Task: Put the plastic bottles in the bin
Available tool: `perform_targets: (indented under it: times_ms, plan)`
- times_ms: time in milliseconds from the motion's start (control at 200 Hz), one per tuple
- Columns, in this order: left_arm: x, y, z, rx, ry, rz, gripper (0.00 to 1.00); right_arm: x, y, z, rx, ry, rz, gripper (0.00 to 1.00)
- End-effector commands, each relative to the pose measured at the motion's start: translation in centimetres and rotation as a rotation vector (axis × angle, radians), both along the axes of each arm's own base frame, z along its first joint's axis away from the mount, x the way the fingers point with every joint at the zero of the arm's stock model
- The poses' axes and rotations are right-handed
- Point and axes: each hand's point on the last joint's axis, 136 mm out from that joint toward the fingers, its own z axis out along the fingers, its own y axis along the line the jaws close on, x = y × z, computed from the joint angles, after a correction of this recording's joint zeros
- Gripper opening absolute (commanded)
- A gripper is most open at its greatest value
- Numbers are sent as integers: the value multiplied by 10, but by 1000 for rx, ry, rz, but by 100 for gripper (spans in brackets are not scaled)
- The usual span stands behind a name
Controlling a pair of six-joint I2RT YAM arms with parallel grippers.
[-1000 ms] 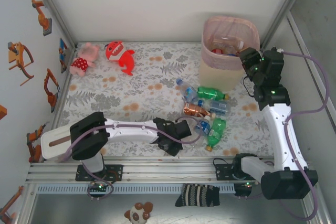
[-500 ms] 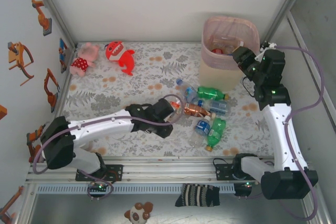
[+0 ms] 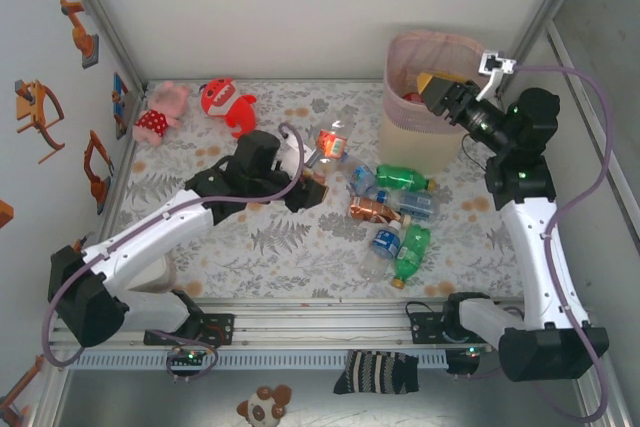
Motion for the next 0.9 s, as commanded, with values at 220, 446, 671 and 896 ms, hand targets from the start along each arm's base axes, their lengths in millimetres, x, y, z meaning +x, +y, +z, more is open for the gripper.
perform_targets:
  times_ms: [220,446,671,896]
  plan:
    - [-42,-23,106,-353,-208,-320,24,-54,68,48,-26,-239,352,80]
    - [-43,-20,110,-354,-224,-310,25,-59,104,39,-74,-175,426,85]
    - [-31,-19,102,-312,-241,-252,25,-60,130,15,-143,-110,465,86]
    - [-25,-16,103,-295,-275,-214,26,-59,143,-2,-178,-72,480,83]
